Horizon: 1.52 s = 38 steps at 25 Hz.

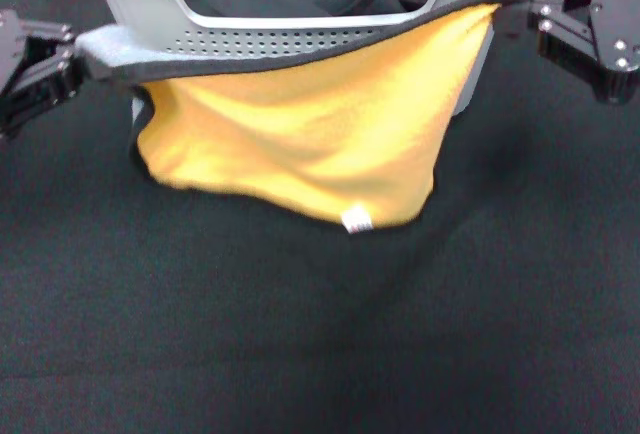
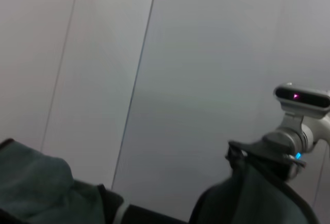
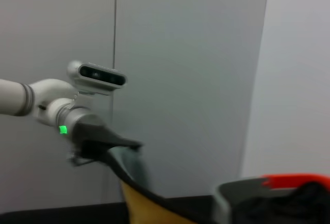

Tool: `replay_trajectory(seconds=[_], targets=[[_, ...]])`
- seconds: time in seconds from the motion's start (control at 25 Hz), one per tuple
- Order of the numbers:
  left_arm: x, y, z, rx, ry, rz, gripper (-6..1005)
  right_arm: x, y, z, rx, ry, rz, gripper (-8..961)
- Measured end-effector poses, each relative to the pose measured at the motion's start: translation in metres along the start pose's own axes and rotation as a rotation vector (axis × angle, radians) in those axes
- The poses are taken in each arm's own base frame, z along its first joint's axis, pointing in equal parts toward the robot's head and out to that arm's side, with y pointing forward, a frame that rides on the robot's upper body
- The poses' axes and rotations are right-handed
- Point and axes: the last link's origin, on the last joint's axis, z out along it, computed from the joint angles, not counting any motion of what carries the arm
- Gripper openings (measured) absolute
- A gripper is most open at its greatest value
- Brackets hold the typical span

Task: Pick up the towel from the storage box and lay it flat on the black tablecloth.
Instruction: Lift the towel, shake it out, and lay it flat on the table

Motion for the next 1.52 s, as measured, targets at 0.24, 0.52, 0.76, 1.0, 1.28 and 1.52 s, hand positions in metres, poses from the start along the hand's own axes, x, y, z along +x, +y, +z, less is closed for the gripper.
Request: replay_trajectory(seconds=[0.24,0.52,0.76,1.0,1.28,1.52], targets=[[0.011,-0.007,0.007,-0.008,-0.010,0.023,57,0.000,-0.023,0.001,0.067,-0.024,-0.034,0],[0.027,-0.037,0.042,0.041,-0.023,0.034,62,-0.002,-0.052,0.011,0.070,-0.067,-0.058,0],[0.022,-0.024,0.041,-0.036,-0.014,0.000,67,0.006,-0.020,0.005,-0.002,-0.041,-0.043,-1],[-0.007,0.019,0.010,-0.123,-0.020,-0.055,72,0.011,0.044,-0.010,-0.071,-0.032,-0.049,0],[-0.017,0.054,-0.014,-0.231,-0.096,-0.098,78,0.003,0.068,-0.021,-0.070,-0.096,-0.034,-1],[-0.041,0.021,-0.005,-0.090,-0.182,-0.246,82,0.077,0.038,0.022,-0.088,-0.057,0.227,-1]])
